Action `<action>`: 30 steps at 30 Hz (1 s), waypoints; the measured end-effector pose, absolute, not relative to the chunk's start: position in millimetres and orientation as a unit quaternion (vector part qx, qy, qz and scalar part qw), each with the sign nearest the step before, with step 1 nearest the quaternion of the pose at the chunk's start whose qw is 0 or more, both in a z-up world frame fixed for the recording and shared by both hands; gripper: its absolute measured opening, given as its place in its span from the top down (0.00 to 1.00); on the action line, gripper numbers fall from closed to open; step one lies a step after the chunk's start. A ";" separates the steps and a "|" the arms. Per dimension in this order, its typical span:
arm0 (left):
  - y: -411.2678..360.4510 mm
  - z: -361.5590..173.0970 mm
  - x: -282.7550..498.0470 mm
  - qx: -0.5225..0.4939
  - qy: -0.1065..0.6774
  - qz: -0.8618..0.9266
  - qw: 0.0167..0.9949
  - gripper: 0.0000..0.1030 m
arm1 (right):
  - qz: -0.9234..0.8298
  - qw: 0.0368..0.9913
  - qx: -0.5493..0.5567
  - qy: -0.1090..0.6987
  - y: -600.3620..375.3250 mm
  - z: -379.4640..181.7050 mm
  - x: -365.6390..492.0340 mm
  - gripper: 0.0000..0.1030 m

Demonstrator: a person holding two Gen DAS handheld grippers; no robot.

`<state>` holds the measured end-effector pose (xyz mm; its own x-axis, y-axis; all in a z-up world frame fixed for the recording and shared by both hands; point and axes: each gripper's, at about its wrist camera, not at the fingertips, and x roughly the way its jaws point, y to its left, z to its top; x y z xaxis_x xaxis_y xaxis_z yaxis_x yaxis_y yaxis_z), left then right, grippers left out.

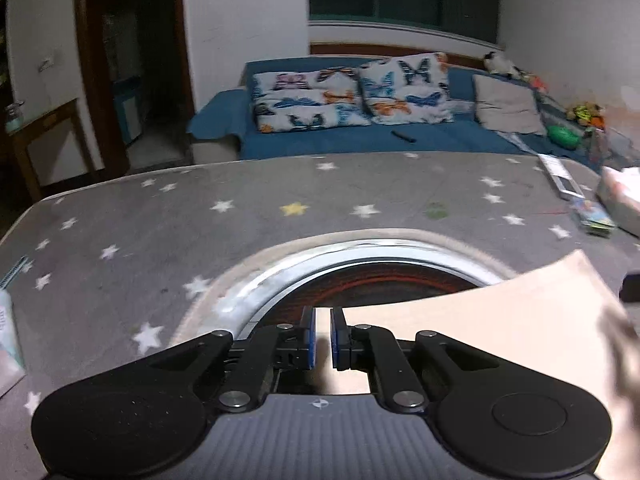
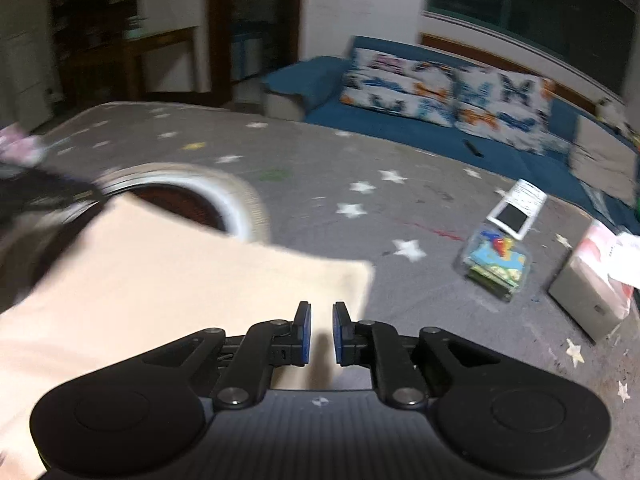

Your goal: Fold clothes

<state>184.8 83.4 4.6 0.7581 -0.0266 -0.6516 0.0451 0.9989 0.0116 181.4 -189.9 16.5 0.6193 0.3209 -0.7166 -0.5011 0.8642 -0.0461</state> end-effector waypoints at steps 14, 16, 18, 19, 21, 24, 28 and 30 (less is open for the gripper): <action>30.3 -16.0 178.5 0.061 0.381 -0.084 0.919 0.76 | 0.452 0.783 -0.223 0.365 -149.1 45.5 19.8 0.70; 30.7 -16.1 179.2 0.060 0.382 -0.081 0.919 0.72 | 0.458 0.776 -0.249 0.354 -137.3 37.3 11.6 0.70; 30.6 -16.1 180.0 0.061 0.381 -0.076 0.919 0.70 | 0.460 0.773 -0.267 0.345 -128.1 27.0 9.6 0.70; 30.7 -16.1 179.7 0.061 0.381 -0.076 0.919 0.70 | 0.459 0.773 -0.272 0.343 -124.7 21.6 10.0 0.71; 30.9 -15.7 178.8 0.064 0.380 -0.077 0.920 0.70 | 0.459 0.770 -0.281 0.342 -119.2 12.2 10.6 0.72; 32.2 -15.8 178.5 0.063 0.380 -0.076 0.920 0.69 | 0.459 0.769 -0.286 0.339 -119.1 6.4 9.0 0.91; 33.2 -16.5 178.0 0.062 0.377 -0.074 0.921 0.65 | 0.469 0.768 -0.286 0.328 -125.7 14.0 1.6 0.97; 33.9 -16.7 178.0 0.060 0.376 -0.074 0.922 0.64 | 0.476 0.767 -0.286 0.322 -129.5 19.9 -2.8 0.97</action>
<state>178.0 33.9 -16.7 0.7058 -0.0909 -0.7025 0.1813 0.9819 0.0552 -2.8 -129.5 19.9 0.3396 0.5456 -0.7661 -0.9139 0.3841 -0.1315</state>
